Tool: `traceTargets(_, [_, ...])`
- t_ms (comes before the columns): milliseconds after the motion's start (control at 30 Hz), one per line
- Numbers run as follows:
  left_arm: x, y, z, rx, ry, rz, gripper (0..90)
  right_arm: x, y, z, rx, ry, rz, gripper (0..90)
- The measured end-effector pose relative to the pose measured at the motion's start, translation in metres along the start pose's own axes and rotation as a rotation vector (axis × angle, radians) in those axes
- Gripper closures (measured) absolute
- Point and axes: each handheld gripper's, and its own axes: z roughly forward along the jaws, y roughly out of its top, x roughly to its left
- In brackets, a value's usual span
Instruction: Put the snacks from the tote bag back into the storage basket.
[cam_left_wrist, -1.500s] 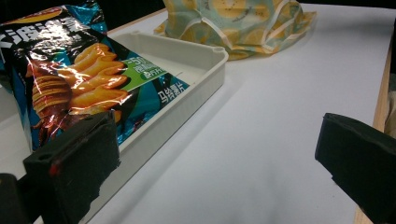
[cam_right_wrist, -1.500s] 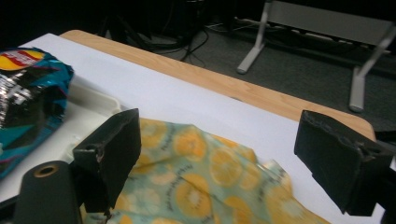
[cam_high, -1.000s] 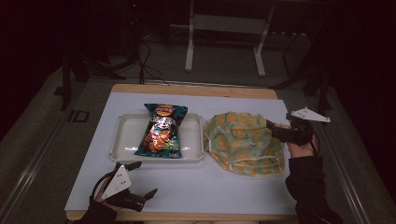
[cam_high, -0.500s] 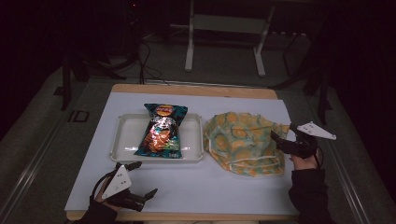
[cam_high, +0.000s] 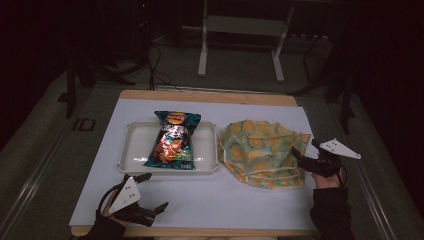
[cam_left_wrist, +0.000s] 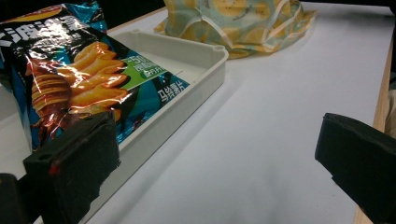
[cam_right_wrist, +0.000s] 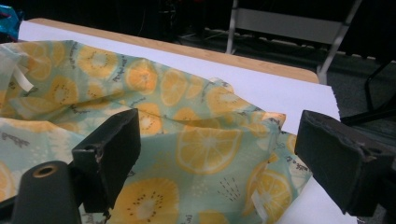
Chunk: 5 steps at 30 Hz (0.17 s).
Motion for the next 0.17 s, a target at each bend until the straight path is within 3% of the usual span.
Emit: traceTargets(167, [-0.0001,-0.0002,0.0001,0.001,0.000,0.001,0.3,-0.0018,-0.0031,0.0020,0.009,0.000,0.003,14.2])
